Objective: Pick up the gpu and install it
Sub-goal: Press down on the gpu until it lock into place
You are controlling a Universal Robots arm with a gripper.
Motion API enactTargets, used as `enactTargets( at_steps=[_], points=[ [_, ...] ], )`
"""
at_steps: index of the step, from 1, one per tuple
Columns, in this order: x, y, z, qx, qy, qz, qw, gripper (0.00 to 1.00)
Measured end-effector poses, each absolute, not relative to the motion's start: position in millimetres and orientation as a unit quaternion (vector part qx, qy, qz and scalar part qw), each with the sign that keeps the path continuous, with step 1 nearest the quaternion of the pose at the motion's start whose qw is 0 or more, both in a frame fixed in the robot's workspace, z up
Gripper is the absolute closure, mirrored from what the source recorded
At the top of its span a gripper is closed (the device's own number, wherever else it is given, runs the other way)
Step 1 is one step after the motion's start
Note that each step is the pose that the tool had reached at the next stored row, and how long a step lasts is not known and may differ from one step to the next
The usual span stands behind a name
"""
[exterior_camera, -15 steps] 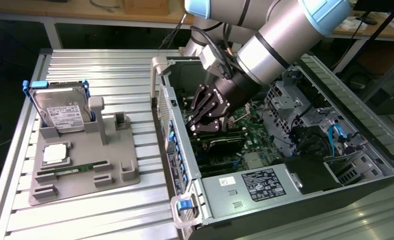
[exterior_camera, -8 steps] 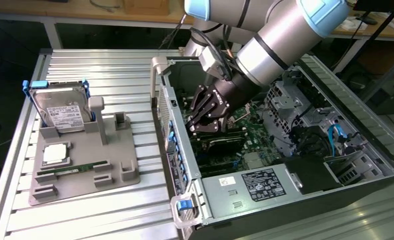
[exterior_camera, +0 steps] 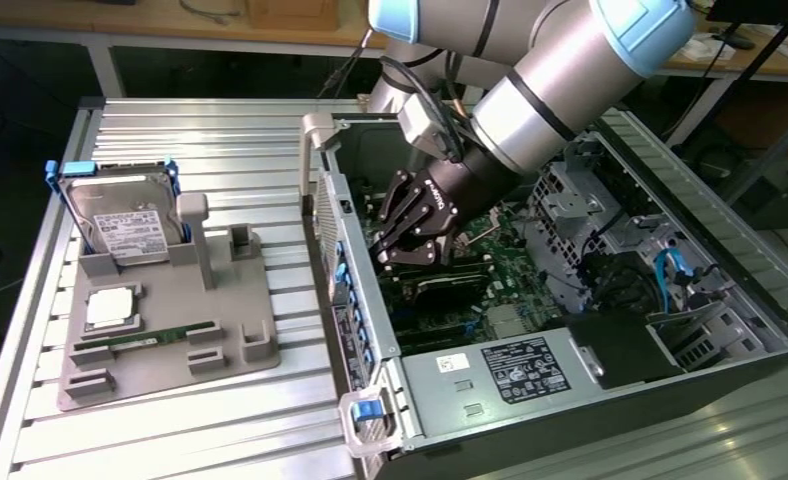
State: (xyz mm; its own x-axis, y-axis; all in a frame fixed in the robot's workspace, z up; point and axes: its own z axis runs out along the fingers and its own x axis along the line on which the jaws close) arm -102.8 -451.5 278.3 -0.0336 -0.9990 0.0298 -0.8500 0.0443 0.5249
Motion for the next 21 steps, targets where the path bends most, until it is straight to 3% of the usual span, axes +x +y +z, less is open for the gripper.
enactTargets(
  at_steps=[15, 21],
  points=[
    [-102.8, -451.5, 278.7, 0.666, -0.694, -0.186, 0.2, 0.89],
    [-102.3, -451.5, 294.5, 0.666, -0.694, -0.186, 0.2, 0.89]
  ],
)
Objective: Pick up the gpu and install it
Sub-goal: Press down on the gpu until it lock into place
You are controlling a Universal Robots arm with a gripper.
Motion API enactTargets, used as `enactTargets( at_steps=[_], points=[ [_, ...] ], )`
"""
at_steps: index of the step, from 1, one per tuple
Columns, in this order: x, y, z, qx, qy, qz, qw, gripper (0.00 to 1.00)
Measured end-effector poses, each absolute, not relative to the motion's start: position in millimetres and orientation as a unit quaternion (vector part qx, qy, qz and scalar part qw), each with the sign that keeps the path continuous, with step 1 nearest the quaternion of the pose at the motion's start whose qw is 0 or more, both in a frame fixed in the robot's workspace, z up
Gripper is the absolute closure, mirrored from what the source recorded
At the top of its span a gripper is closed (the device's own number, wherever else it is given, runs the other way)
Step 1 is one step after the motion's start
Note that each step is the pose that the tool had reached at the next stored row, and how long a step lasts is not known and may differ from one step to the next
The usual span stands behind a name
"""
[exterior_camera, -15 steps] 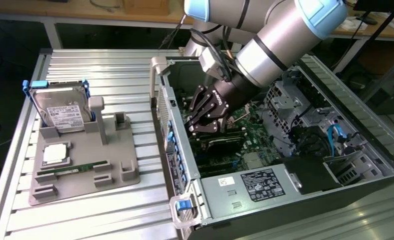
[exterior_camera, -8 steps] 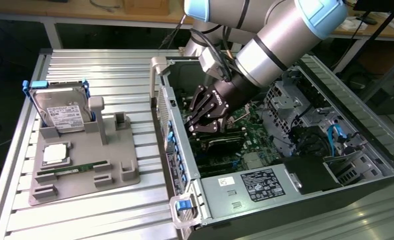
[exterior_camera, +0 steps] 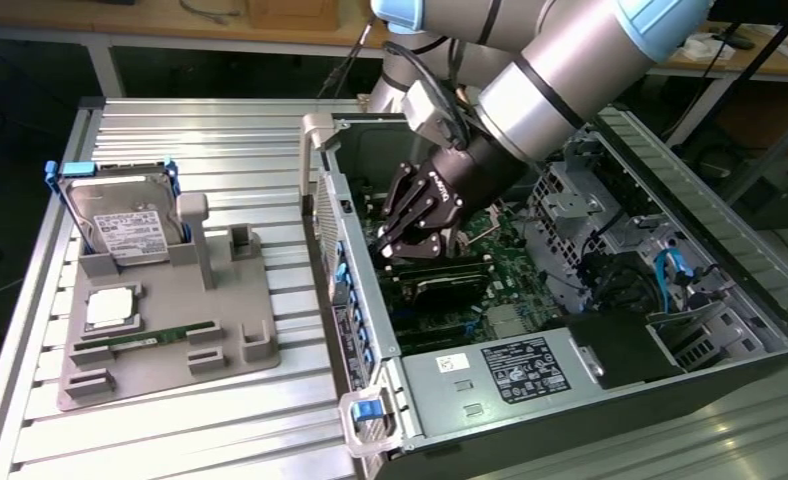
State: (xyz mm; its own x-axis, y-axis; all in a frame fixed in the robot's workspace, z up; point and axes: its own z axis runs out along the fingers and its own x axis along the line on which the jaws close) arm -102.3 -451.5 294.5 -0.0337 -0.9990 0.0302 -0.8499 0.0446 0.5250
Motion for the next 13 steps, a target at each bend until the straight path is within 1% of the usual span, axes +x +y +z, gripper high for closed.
enactTargets(
  at_steps=[3, 5, 8, 9, 12, 13],
  points=[
    [-102.0, -451.5, 295.6, 0.665, -0.695, -0.185, 0.201, 0.89],
    [-102.0, -451.4, 295.9, 0.665, -0.696, -0.181, 0.201, 0.89],
    [-102.5, -450.1, 295.8, 0.668, -0.701, -0.161, 0.187, 0.89],
    [-103.0, -449.0, 295.8, 0.671, -0.706, -0.146, 0.177, 0.89],
    [-103.9, -447.2, 295.8, 0.673, -0.711, -0.123, 0.162, 0.89],
    [-104.2, -446.4, 295.8, 0.674, -0.713, -0.114, 0.156, 0.89]
  ],
)
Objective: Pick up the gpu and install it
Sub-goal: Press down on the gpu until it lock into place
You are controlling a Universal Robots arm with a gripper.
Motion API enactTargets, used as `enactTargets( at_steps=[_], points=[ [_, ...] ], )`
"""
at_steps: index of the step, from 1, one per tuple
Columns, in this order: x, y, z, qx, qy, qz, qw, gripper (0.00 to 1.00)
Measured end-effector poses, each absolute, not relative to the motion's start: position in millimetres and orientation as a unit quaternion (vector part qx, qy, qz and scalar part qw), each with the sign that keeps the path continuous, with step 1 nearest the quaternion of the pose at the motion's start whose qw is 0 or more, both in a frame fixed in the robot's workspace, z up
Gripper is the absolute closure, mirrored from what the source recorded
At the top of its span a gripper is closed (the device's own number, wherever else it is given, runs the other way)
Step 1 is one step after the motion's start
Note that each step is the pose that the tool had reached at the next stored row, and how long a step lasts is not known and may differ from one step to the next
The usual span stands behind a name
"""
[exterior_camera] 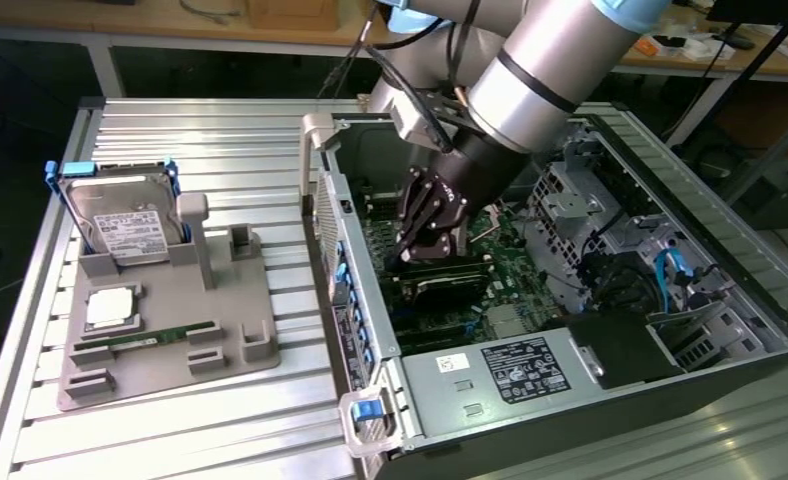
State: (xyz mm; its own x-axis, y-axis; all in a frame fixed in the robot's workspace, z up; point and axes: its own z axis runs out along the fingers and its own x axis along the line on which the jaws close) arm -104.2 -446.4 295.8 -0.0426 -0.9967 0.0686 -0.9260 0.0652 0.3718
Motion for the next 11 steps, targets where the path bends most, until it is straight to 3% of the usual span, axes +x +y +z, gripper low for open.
enactTargets(
  at_steps=[6, 11],
  points=[
    [-105.1, -442.3, 295.7, 0.677, -0.721, -0.07, 0.129, 0.89],
    [-104.4, -441.3, 294.7, 0.677, -0.722, -0.064, 0.123, 0.89]
  ],
)
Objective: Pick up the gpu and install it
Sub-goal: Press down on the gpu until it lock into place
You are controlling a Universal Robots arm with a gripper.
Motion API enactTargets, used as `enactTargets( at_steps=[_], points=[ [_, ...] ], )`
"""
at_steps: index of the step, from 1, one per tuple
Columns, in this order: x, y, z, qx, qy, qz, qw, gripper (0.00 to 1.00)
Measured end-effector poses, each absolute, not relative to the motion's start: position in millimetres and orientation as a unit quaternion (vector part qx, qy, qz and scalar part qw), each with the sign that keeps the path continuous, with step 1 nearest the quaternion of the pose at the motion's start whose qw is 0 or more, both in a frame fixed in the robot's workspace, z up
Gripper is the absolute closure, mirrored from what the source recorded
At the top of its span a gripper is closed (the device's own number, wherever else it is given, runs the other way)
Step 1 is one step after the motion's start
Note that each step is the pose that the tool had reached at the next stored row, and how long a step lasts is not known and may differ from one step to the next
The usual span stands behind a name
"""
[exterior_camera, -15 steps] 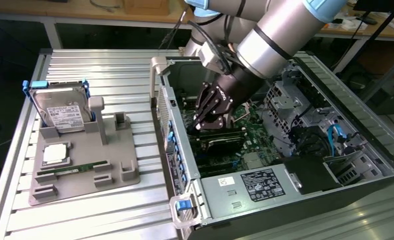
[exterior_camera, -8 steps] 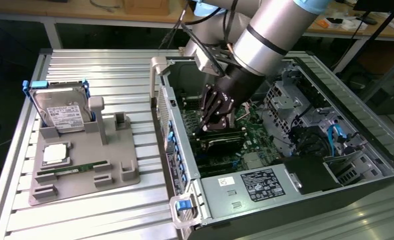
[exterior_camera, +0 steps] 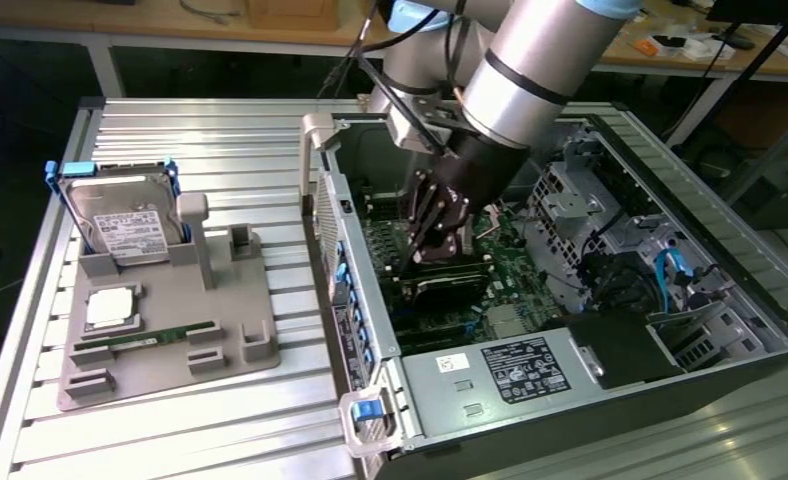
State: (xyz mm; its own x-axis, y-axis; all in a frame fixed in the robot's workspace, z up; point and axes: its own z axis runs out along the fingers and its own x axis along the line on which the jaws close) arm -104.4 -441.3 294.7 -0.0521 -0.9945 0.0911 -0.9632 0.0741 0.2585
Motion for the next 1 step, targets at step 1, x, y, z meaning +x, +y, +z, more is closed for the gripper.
enactTargets(
  at_steps=[1],
  points=[
    [-104.4, -441.3, 294.7, 0.677, -0.722, -0.064, 0.123, 0.89]
  ],
)
